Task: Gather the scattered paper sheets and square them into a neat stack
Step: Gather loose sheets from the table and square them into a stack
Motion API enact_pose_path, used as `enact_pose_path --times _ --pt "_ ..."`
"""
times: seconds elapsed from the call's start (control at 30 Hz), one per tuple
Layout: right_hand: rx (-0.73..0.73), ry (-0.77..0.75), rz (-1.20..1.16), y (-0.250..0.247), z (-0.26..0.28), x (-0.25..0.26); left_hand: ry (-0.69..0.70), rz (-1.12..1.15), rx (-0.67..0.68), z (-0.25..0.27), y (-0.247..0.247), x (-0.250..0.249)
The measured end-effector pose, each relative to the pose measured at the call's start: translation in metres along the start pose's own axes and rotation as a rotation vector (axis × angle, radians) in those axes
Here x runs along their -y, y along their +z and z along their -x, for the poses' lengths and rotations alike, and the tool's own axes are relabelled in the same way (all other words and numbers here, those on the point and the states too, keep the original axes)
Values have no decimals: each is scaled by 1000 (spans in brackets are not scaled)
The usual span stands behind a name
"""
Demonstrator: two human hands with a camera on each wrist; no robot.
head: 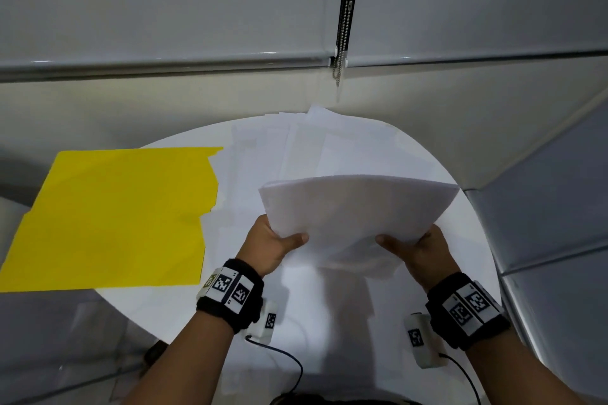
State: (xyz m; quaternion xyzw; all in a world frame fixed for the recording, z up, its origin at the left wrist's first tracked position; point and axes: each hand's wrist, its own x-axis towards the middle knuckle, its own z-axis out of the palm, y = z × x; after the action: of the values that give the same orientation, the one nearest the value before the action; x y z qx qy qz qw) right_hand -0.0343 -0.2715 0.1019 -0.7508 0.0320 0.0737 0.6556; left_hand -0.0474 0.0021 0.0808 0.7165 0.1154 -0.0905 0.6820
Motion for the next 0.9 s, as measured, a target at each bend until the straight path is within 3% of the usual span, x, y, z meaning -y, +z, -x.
enact_pose_path --times 0.17,0.27,0.43,0.53,0.7,0.9 --pt "40 125 121 -1 2 -13 -91 -126 87 6 -2 24" --pt "-12 62 131 -4 2 -7 -53 -151 60 8 -2 19" --pt "-142 -30 -53 -2 6 4 -16 -99 69 10 1 9" --pt "-105 -31 -76 -1 9 11 -38 -130 72 11 1 10" --pt "48 58 84 -7 9 6 10 -47 58 18 9 -7" --pt "-65 -56 35 -6 8 21 105 -40 81 17 2 -37"
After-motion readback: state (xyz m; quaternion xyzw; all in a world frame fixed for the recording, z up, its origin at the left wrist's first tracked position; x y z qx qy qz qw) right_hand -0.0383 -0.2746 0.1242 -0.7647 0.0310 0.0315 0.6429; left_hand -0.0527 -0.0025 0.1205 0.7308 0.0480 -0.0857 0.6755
